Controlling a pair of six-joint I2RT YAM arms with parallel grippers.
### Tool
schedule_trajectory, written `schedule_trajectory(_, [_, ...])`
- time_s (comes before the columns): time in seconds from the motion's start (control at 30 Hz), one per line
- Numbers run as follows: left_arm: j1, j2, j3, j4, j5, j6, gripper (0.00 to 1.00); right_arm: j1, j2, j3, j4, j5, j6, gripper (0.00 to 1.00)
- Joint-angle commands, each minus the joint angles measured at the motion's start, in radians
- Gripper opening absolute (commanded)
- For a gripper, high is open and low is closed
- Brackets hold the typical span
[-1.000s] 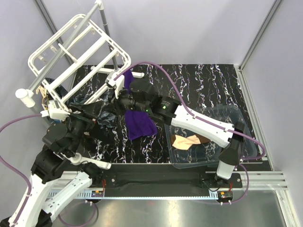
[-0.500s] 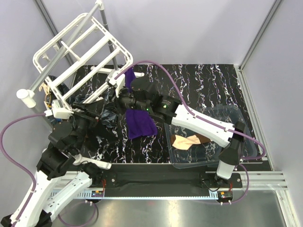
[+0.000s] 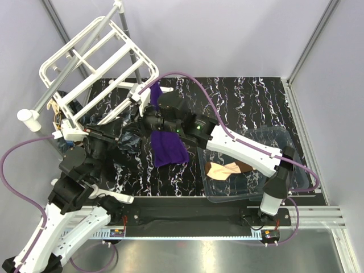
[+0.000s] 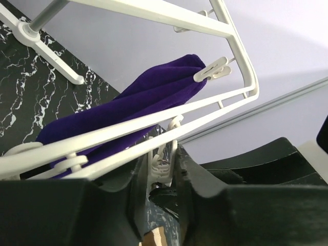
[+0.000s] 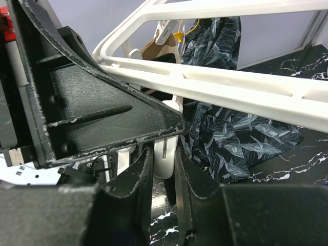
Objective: Clip the socks to the hanger
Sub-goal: Open the clamp at the hanger.
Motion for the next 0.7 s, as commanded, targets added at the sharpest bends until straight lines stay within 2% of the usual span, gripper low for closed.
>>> schedule_trajectory(0.0, [0.003, 0.013, -0.007, 0.090, -0.066, 0.036, 0.19, 0.028, -0.041, 0.033, -0.061, -0.137, 0.016, 0.00])
schedule_trajectory(0.03, [0.003, 0.014, -0.006, 0.089, -0.064, 0.031, 0.08, 0.028, -0.041, 0.033, -0.061, -0.137, 0.016, 0.00])
schedule_trajectory(0.07, [0.005, 0.014, -0.004, 0.087, -0.059, 0.030, 0.04, 0.030, -0.041, 0.031, -0.063, -0.125, 0.018, 0.06])
schedule_trajectory(0.1, [0.003, 0.016, -0.003, 0.080, -0.058, 0.027, 0.00, 0.028, -0.041, 0.031, -0.066, -0.116, 0.018, 0.19])
schedule_trajectory(0.13, [0.005, 0.022, 0.002, 0.072, -0.058, 0.018, 0.00, 0.030, -0.042, 0.031, -0.072, -0.103, 0.019, 0.30])
schedule_trajectory(0.17, [0.005, 0.028, 0.017, 0.043, -0.058, 0.012, 0.00, 0.030, -0.053, 0.027, -0.076, -0.068, 0.018, 0.47])
schedule_trajectory(0.27, [0.003, 0.051, 0.040, 0.003, -0.058, -0.002, 0.00, 0.030, -0.103, -0.019, -0.082, 0.033, 0.010, 0.63])
schedule_trajectory(0.33, [0.005, 0.053, 0.049, -0.023, -0.061, -0.015, 0.00, 0.028, -0.143, -0.079, -0.090, 0.113, 0.016, 0.69])
schedule_trajectory(0.4, [0.003, 0.056, 0.060, -0.041, -0.062, -0.019, 0.00, 0.028, -0.217, -0.154, -0.110, 0.250, 0.025, 0.78])
schedule_trajectory(0.5, [0.005, 0.054, 0.071, -0.066, -0.067, -0.022, 0.00, 0.019, -0.315, -0.231, -0.168, 0.479, 0.062, 0.87])
schedule_trajectory(0.57, [0.003, 0.051, 0.075, -0.074, -0.062, -0.022, 0.00, 0.001, -0.381, -0.307, -0.248, 0.568, 0.077, 0.88])
schedule_trajectory(0.67, [0.005, 0.040, 0.082, -0.077, -0.053, -0.021, 0.00, -0.105, -0.447, -0.409, -0.381, 0.601, 0.151, 0.88])
